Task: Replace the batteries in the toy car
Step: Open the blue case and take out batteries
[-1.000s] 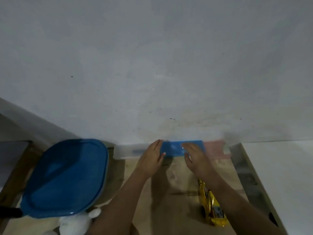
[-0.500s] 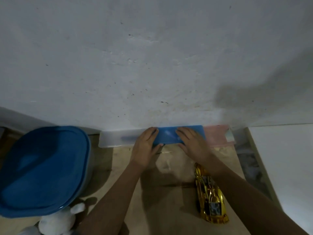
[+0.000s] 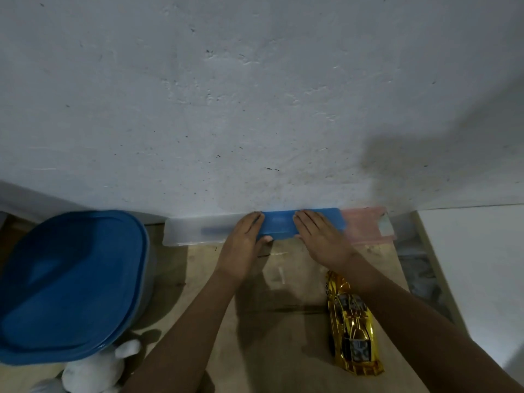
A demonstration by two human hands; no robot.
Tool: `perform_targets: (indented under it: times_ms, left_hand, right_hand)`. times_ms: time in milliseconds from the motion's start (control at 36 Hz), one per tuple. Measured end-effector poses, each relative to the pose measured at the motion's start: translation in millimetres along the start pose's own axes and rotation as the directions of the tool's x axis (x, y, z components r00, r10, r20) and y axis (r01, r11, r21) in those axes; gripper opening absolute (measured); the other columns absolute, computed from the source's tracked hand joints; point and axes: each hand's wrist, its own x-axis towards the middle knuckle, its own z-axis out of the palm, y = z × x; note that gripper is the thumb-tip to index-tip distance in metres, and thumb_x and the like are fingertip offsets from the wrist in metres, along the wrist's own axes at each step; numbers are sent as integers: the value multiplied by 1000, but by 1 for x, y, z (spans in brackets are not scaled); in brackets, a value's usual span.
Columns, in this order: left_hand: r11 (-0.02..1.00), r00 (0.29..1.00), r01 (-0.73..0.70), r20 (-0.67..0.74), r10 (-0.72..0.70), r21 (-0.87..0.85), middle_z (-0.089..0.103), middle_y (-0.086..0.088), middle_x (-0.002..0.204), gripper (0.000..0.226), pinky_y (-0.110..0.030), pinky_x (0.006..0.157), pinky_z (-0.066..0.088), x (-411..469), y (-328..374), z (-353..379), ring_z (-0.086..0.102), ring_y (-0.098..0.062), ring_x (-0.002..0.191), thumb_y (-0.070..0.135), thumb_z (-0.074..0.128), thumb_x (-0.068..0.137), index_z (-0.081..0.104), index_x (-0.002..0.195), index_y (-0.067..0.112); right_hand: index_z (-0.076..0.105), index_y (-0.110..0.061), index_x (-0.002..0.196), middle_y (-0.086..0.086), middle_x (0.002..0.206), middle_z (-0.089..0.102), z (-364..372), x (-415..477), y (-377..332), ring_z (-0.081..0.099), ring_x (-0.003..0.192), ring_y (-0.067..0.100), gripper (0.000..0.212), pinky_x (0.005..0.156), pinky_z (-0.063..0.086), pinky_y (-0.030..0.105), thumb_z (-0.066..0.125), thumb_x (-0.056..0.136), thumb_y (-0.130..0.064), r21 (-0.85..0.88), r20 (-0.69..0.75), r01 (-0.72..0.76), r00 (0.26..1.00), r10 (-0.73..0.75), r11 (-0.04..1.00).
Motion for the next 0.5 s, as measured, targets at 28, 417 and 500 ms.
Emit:
perform_targets:
  times_ms: [28,417,500]
  left_hand:
    - [1000,1000,3,2,-3,1,38,-9,147,52,-22,114,16,0,1,0,33,-19,137,26,51,95,38,141,7]
    - [999,999,-20,36,19,27,34,-7,149,55,-18,109,16,-1,6,-10,30,-18,137,34,45,97,32,144,10]
    - [1000,1000,0,25,0,-1,37,-7,147,54,-15,107,16,-1,8,-12,32,-17,135,33,48,96,36,143,10]
  right_hand:
    - [66,2,109,16,108,69,-1,0,0,67,100,28,52,88,52,40,25,96,-27,4,-3,3,1000,-3,1000]
    - [71,-3,100,11,101,73,-11,9,11,70,94,20,55,83,54,31,29,90,-37,62,-32,40,999,-38,997]
    - [71,-3,100,11,101,72,-11,9,11,70,93,21,63,83,54,32,18,98,-38,88,-33,42,999,-39,995]
